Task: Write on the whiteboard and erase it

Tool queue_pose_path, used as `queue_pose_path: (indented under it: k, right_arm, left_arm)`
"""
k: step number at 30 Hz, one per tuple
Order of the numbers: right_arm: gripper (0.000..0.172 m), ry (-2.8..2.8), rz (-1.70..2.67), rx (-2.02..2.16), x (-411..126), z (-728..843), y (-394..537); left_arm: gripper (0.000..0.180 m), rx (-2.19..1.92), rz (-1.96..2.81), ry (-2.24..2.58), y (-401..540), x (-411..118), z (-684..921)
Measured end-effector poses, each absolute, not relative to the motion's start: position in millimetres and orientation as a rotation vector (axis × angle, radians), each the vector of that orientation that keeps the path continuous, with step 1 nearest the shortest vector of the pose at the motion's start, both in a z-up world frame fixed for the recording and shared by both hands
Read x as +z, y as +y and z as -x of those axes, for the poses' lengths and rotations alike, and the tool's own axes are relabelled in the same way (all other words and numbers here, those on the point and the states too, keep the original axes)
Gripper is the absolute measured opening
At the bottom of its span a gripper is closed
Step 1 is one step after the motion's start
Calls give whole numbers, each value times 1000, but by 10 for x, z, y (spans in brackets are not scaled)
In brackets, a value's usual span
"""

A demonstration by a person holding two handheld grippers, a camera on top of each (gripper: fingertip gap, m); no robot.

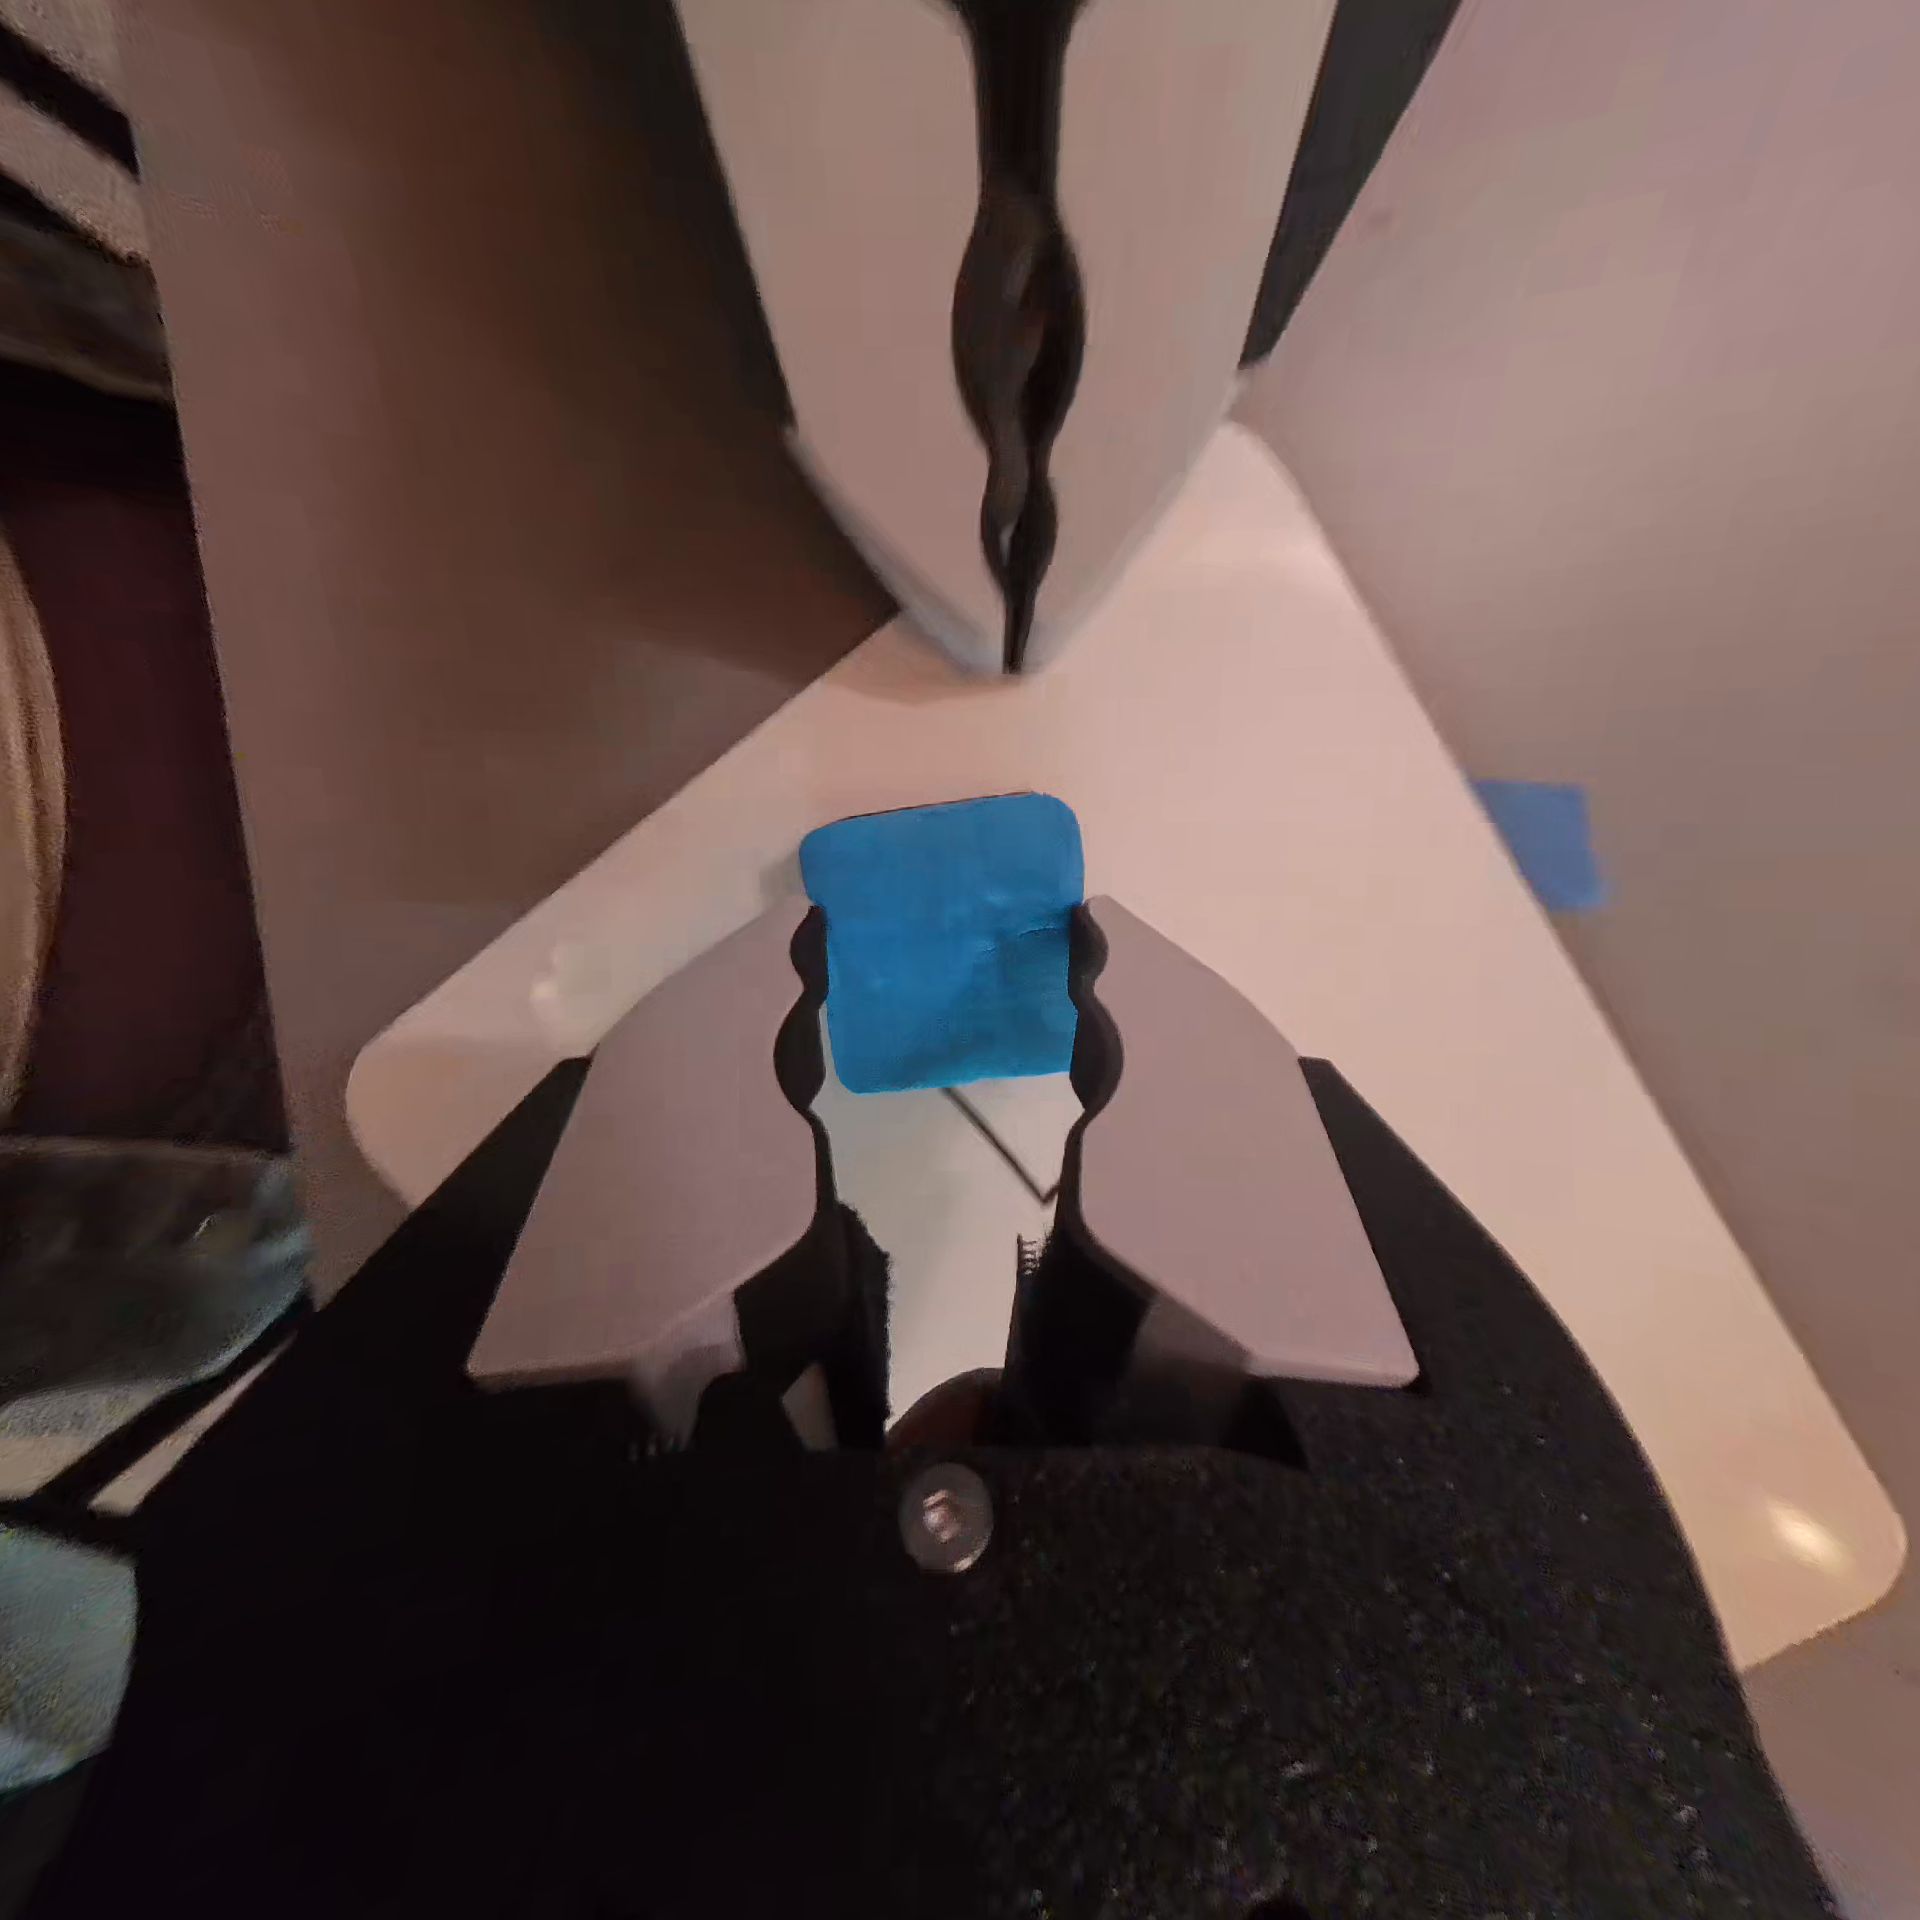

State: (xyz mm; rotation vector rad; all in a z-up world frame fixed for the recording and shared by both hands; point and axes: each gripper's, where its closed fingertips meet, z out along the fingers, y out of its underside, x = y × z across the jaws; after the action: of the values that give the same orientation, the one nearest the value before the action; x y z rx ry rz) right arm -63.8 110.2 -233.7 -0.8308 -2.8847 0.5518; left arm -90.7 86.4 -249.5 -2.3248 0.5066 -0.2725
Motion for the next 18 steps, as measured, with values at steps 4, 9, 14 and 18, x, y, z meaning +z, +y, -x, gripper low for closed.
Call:
queue_pose_path:
  k: [4,9,14,18]
  right_arm:
    - [45,-2981,721,629,-2332,404,946]
    - [45,-2810,1044,532,-2341,675,1536]
    - [45,-2865,893,647,-2337,590,1223]
    - [45,-2685,1188,574,-2344,883,1672]
  left_arm:
    - [1,-274,2324,507,864,-2496,906]
    - [1,-274,2321,516,861,-2496,898]
    - [1,-291,2319,526,854,-2496,879]
    - [1,-282,2317,533,853,-2497,876]
